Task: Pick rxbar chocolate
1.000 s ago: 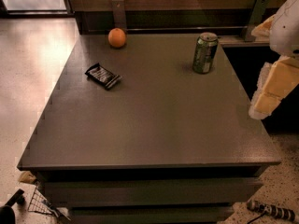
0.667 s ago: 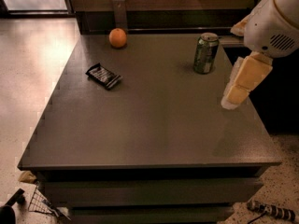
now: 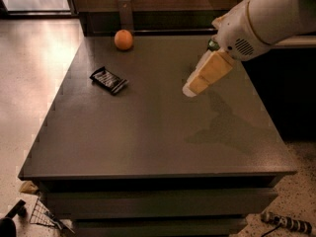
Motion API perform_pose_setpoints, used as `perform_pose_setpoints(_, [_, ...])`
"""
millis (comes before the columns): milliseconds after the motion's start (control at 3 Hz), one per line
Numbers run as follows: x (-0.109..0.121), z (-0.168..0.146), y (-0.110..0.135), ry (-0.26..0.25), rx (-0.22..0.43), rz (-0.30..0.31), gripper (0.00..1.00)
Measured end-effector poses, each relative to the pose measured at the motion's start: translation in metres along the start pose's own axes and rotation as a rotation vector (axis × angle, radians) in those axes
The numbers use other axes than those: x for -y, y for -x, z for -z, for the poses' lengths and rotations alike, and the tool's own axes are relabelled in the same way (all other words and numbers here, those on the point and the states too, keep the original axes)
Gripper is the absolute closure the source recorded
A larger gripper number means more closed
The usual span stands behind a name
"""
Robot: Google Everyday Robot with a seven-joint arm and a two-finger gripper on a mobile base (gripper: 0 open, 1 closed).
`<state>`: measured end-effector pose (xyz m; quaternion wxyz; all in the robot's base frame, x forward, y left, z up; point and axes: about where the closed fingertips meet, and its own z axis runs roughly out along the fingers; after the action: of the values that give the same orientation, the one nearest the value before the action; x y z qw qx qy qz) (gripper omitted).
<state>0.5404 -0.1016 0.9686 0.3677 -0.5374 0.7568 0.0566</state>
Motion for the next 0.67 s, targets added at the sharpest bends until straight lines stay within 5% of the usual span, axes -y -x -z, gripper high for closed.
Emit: perform_pose_setpoints(667, [0.024,-0.062,0.051,-0.105,0.317,-0.100,0.00])
